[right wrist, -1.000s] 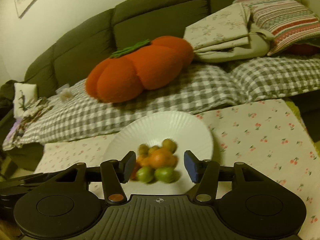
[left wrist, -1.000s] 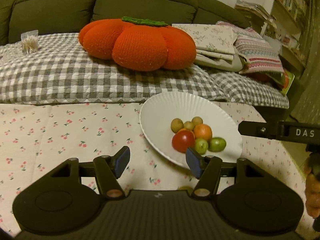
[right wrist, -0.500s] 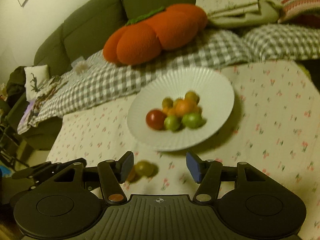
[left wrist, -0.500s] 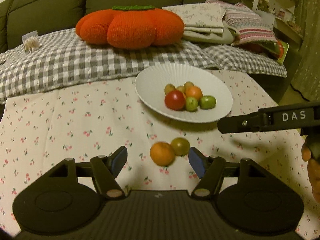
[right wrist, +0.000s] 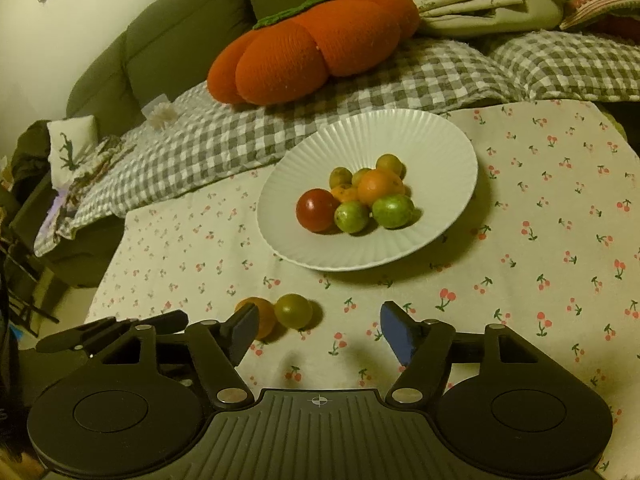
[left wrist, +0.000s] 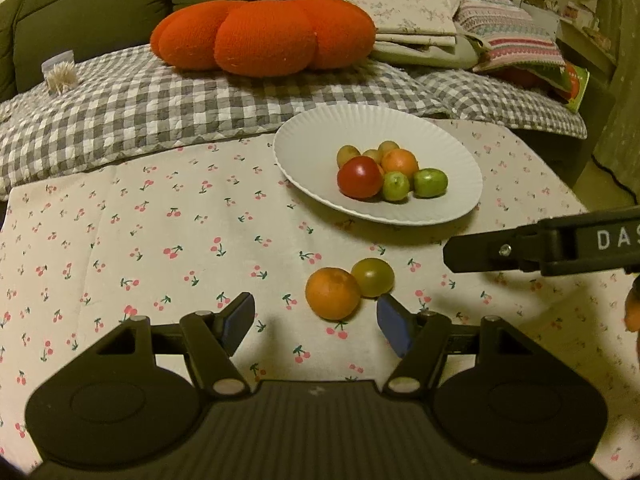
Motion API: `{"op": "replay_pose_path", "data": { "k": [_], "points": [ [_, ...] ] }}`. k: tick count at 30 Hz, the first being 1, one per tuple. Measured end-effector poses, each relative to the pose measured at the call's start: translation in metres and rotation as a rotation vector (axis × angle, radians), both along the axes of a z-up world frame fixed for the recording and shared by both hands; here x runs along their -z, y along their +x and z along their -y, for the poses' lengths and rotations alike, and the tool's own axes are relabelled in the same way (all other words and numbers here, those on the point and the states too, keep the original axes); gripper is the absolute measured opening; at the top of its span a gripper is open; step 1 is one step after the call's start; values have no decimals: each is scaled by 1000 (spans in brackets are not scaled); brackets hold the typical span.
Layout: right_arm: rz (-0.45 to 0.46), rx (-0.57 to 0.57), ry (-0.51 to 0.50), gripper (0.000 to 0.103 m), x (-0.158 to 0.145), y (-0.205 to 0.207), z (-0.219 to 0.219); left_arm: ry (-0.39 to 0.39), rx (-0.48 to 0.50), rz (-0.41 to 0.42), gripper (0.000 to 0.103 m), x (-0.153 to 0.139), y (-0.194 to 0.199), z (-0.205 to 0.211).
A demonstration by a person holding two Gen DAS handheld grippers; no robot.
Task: Organize fruits
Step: 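Move both grippers back to the tangerine and olive-green fruit, then grasp the tangerine with the left gripper while the right gripper grasps the olive-green fruit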
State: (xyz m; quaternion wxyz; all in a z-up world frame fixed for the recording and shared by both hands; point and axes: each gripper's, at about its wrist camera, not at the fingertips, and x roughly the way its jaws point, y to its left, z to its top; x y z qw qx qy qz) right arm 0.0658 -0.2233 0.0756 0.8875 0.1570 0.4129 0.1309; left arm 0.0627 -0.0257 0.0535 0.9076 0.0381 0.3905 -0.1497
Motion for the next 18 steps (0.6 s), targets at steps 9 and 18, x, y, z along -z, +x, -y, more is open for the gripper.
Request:
{"op": "replay_pose_path", "data": {
  "k": [9, 18],
  "points": [
    [-14, 6, -15, 73, 5, 3, -1, 34, 11, -4, 66, 14, 11, 6],
    [-14, 8, -17, 74, 5, 3, 0, 17, 24, -16, 53, 27, 23, 9]
  ]
}}
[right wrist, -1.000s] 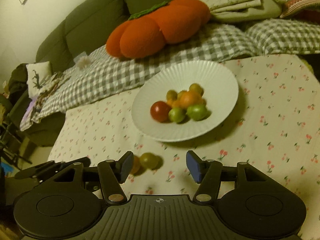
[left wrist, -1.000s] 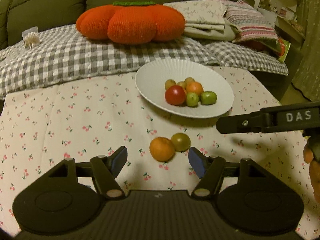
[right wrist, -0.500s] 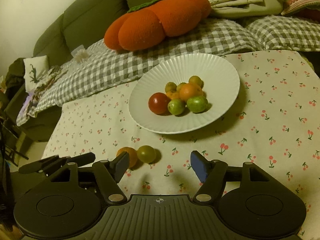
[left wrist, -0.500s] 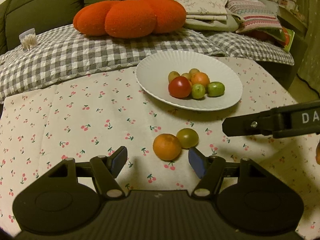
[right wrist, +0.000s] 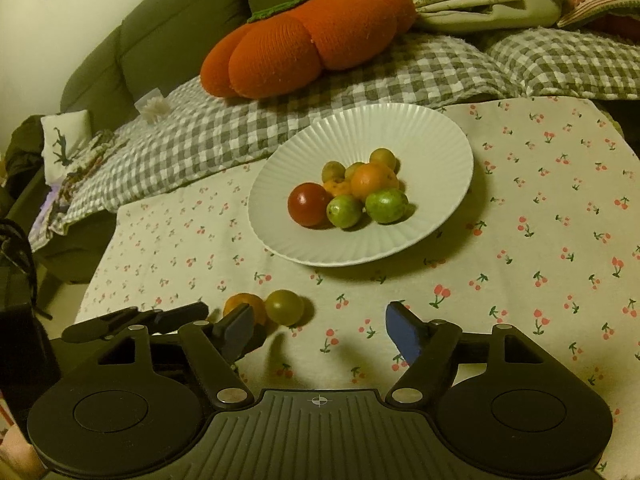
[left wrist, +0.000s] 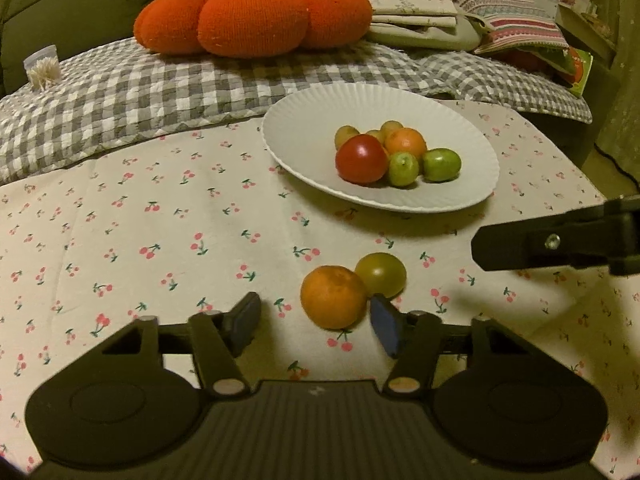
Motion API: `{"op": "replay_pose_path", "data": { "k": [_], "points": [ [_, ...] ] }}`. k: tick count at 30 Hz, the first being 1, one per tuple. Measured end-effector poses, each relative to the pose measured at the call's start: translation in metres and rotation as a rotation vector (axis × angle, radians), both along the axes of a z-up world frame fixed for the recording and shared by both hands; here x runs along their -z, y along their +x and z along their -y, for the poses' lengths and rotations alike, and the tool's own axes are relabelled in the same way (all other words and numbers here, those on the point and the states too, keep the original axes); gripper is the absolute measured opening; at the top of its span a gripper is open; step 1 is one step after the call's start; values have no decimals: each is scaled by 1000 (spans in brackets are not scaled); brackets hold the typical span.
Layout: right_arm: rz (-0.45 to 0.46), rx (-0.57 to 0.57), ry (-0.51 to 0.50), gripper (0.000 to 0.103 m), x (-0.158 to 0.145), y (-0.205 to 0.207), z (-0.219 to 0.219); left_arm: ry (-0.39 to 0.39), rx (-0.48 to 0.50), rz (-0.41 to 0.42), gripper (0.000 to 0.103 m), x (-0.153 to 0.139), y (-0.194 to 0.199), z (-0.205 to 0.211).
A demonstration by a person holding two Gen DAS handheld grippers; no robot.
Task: Organize fruits
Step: 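Grasp the tangerine with the left gripper while the right gripper grasps the olive-green fruit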
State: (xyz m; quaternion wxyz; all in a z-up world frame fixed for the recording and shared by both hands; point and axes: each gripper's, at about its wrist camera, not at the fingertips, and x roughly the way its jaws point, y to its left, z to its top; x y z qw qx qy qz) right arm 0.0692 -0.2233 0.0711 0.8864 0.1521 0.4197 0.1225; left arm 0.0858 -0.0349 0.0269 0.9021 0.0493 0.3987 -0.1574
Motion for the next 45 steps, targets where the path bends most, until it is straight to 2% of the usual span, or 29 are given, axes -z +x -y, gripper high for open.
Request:
{"op": "replay_pose_path", "data": {
  "k": [2, 4, 12, 17, 25, 31, 35, 37, 38, 39, 40, 41, 45],
  "points": [
    [1, 1, -1, 74, -1, 0, 1, -13, 15, 0, 45, 3, 1, 1],
    [1, 1, -1, 74, -1, 1, 1, -31, 32, -2, 33, 3, 2, 2],
    [10, 3, -14, 74, -1, 2, 3, -37, -16, -25, 32, -3, -1, -3],
    [10, -12, -34, 74, 6, 4, -4, -13, -121, -48, 33, -14, -8, -20],
    [26, -92, -92, 74, 25, 12, -31, -115, -312, -121, 33, -19, -2, -60],
    [42, -140, -134, 74, 41, 18, -50, -126, -344, -130, 33, -20, -2, -66],
    [117, -179, -200, 74, 46, 17, -63, -126, -342, -130, 33, -19, -1, -66],
    [138, -180, -212, 71, 48, 17, -66, -129, -341, -131, 33, -19, -1, -66],
    [150, -181, -222, 61, 49, 16, -68, -129, -340, -131, 33, -19, -1, -66],
    [159, -183, -234, 44, 49, 16, -69, -129, -339, -131, 33, -20, -1, -66],
    [166, -188, -245, 34, 49, 15, -70, -130, -339, -130, 33, -20, -1, -66],
    [168, -190, -248, 28, 48, 15, -70, -130, -338, -129, 33, -21, -2, -65],
    [168, -188, -226, 27, 46, 14, -71, -125, -339, -121, 33, -21, -3, -65]
  ]
}}
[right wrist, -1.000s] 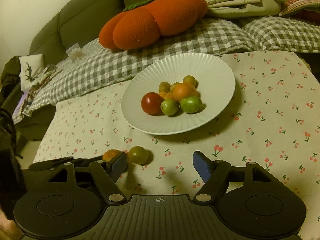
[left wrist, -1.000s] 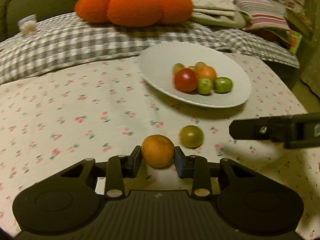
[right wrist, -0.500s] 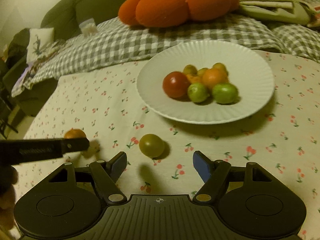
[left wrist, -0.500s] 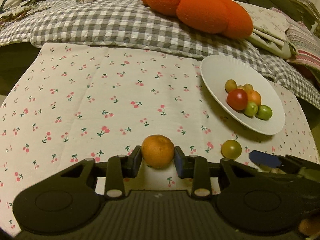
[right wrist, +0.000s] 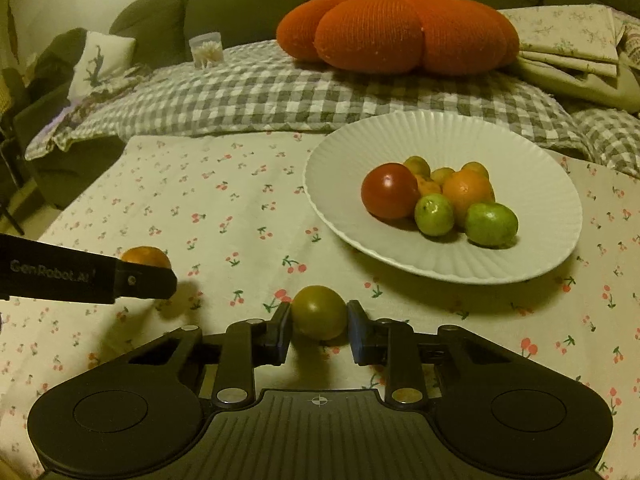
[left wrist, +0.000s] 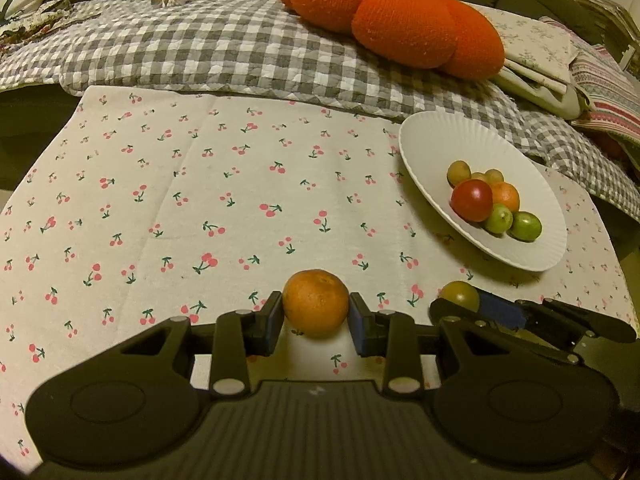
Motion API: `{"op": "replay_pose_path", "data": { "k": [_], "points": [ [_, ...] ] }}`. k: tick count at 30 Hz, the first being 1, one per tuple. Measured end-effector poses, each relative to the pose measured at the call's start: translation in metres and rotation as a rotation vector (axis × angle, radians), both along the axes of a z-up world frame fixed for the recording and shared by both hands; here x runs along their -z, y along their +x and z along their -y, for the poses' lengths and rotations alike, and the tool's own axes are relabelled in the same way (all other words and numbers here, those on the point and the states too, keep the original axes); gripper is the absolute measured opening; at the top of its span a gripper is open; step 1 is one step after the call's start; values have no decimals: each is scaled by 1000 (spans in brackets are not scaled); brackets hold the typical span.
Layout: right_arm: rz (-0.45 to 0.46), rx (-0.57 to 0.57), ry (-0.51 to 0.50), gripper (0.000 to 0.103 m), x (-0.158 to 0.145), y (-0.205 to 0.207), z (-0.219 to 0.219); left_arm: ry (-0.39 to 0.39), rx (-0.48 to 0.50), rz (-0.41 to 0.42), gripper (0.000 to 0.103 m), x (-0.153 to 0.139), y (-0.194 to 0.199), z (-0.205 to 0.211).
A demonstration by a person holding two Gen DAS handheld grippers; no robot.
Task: Organize fruits
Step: 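Grasp the tangerine with the left gripper while the right gripper grasps the olive-green fruit, then carry the tangerine and olive-green fruit onto the plate and release them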
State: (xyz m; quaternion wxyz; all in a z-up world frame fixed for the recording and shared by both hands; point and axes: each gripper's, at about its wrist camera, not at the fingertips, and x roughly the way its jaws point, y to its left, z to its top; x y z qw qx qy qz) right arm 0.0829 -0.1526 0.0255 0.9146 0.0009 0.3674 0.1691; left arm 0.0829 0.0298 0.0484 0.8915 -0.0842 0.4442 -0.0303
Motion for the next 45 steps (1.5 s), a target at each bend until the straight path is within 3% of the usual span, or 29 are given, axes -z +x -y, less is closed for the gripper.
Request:
{"op": "replay_pose_path", "data": {
  "k": [16, 31, 45],
  "points": [
    [6, -8, 42, 27, -17, -4, 0, -1, -3, 30, 33, -6, -2, 1],
    [52, -19, 118, 28, -54, -15, 12, 10, 33, 102, 33, -21, -10, 11],
    [72, 33, 215, 28, -80, -15, 53, 35, 78, 185, 33, -31, 1, 34]
  ]
}}
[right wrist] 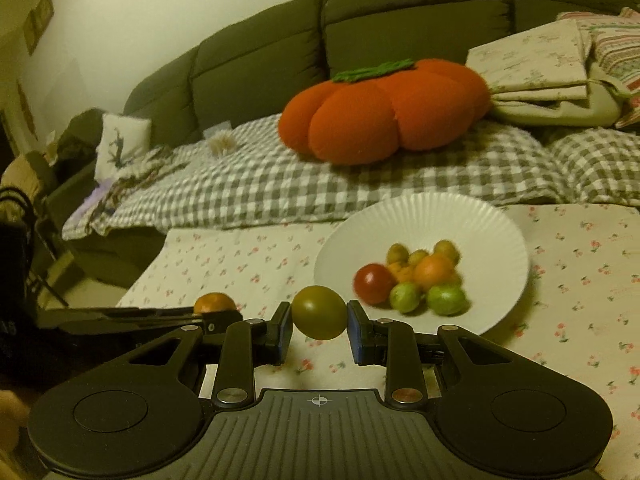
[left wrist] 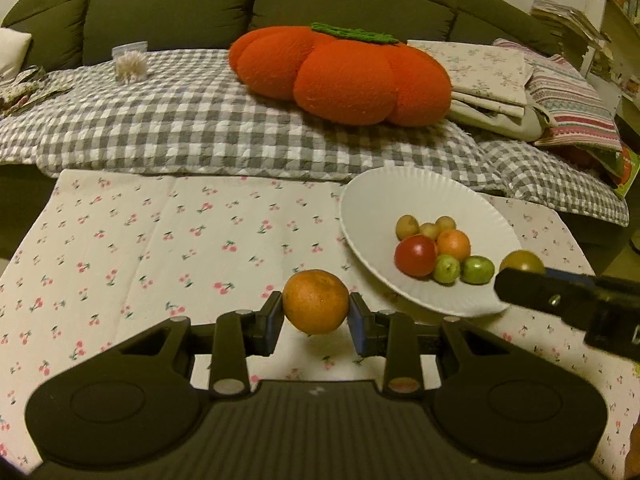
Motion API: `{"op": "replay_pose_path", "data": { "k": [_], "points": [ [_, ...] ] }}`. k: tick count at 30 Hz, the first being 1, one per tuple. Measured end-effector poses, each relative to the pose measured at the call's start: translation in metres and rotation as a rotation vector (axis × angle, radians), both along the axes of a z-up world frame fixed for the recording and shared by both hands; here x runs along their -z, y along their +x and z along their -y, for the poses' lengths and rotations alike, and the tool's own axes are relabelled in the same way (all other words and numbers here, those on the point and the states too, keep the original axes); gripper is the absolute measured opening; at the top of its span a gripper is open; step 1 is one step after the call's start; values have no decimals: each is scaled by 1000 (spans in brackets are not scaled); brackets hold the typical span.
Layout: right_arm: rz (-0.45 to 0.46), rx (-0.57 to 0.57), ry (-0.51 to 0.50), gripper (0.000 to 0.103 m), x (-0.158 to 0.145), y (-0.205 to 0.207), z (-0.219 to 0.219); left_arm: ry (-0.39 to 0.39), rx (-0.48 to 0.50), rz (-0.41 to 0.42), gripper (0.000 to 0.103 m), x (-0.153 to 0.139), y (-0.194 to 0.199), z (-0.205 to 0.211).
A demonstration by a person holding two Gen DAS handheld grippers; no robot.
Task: Organize fruits
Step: 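Carry the tangerine and olive-green fruit onto the plate and release them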
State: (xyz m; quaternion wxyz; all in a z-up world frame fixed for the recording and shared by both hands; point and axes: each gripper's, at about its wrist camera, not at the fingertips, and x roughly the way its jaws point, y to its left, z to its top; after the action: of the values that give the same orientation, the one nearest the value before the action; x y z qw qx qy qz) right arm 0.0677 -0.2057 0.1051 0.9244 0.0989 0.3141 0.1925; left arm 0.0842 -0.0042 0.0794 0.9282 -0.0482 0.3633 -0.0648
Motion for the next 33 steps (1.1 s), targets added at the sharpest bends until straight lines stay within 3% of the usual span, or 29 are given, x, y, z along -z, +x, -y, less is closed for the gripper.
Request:
{"op": "replay_pose_path", "data": {
  "k": [10, 20, 33],
  "points": [
    [-3, 80, 12, 28, -3, 14, 33, -9, 41, 38, 33, -3, 23, 21],
    [-39, 228, 5, 28, 11, 49, 77, -52, 86, 69, 33, 3, 58, 32],
    [-65, 218, -84, 28, 44, 72, 66, -89, 154, 56, 34, 26, 86, 39]
  ]
}}
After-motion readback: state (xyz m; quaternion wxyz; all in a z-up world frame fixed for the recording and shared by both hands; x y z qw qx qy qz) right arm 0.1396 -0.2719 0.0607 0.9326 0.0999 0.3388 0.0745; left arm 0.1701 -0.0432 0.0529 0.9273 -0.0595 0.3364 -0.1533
